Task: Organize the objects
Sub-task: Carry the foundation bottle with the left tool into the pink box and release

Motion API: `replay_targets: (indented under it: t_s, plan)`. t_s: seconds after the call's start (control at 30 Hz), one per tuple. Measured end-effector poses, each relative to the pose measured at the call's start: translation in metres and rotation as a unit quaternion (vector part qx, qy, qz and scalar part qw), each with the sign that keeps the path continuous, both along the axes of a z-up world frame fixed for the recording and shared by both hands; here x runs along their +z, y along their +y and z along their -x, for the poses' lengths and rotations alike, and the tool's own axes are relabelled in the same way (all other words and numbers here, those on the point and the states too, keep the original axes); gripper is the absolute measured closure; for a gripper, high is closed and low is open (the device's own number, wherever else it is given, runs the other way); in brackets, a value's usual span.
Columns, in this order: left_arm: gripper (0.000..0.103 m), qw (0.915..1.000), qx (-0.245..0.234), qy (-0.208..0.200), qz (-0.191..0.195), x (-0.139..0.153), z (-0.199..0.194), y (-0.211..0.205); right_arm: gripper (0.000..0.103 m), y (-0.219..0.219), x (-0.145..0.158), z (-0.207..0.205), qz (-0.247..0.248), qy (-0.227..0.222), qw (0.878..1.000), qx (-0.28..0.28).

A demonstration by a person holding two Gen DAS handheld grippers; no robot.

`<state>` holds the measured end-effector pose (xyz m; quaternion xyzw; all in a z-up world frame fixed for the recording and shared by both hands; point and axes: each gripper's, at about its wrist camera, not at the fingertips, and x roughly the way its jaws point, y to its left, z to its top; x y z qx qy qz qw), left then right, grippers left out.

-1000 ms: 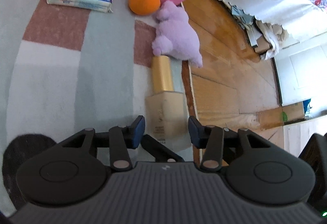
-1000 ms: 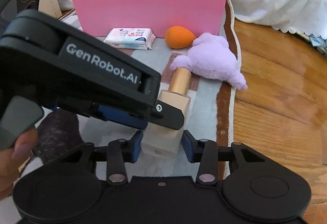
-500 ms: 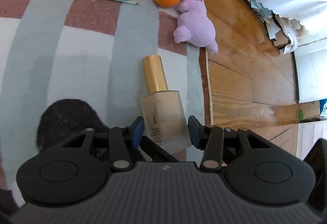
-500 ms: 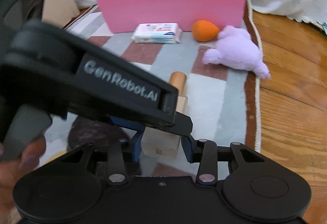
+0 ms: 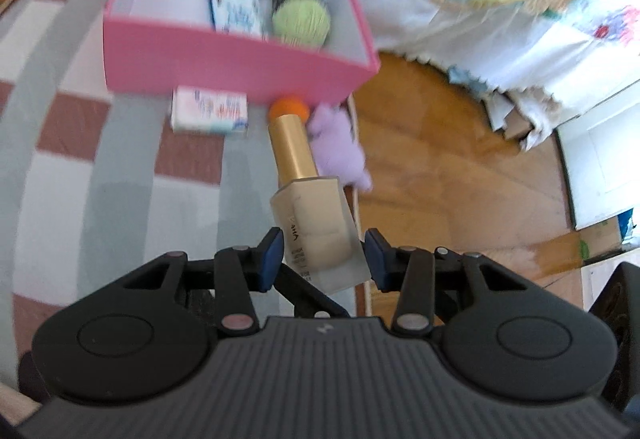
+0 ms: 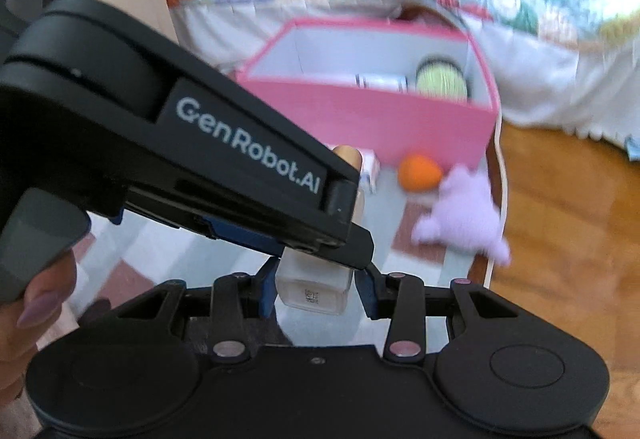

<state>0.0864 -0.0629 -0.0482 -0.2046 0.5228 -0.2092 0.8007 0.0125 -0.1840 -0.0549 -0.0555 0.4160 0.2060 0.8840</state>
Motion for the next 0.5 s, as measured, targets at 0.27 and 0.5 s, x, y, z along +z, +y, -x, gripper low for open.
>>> replay_targets:
  t_s: [0.27,0.5]
  plan:
    - [0.06,0.9991,0.026,-0.031,-0.009,0.04,-0.032,0.013,0.058,0.023,0.044,-0.029,0.021,-0.037,0.999,0.024]
    - [0.06,0.9976,0.053,-0.042,-0.02,0.06,-0.087,0.03,0.058,0.041,0.061,-0.08,0.017,-0.064,0.996,0.053]
